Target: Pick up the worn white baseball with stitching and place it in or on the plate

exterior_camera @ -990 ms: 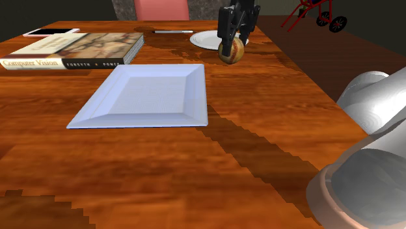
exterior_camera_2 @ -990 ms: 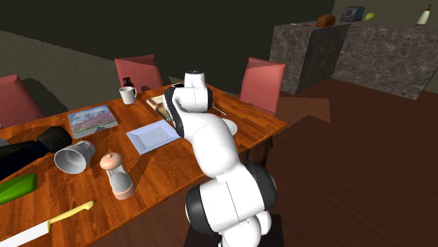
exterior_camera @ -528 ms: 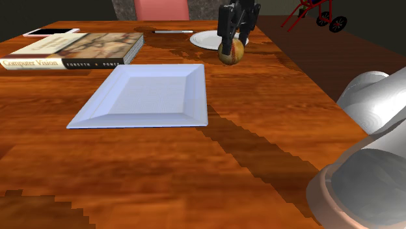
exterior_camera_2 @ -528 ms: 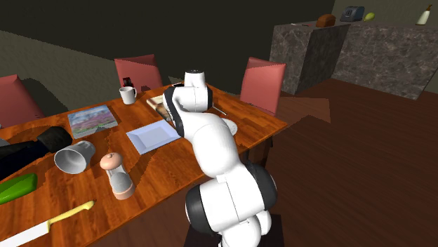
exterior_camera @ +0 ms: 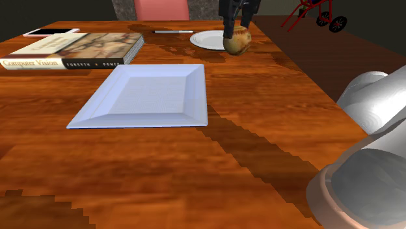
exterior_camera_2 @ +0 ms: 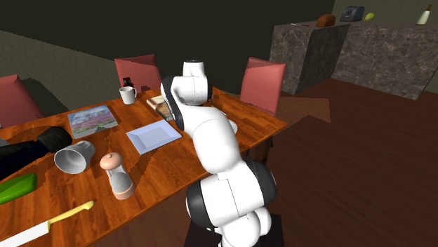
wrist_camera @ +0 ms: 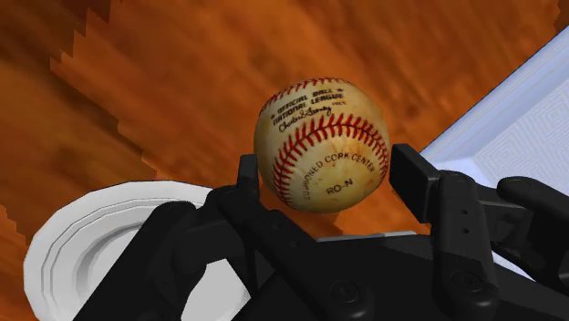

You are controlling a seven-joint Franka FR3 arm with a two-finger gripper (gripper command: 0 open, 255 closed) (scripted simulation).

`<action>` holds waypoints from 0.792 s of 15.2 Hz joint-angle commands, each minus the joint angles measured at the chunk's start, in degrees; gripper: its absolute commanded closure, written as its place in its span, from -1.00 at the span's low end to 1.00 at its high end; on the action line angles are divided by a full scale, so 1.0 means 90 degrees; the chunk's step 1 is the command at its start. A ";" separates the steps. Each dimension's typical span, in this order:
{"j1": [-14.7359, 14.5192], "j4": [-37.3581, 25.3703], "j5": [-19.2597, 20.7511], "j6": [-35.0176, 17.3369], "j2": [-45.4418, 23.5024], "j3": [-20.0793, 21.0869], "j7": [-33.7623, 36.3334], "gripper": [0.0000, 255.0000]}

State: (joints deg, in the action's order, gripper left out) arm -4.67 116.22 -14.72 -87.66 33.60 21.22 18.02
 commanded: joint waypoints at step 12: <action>0.0262 -0.1368 0.0373 0.0646 -0.0821 -0.0344 -0.0348 1.00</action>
State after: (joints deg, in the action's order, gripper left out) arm -2.74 104.42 -11.94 -81.62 27.15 18.88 16.08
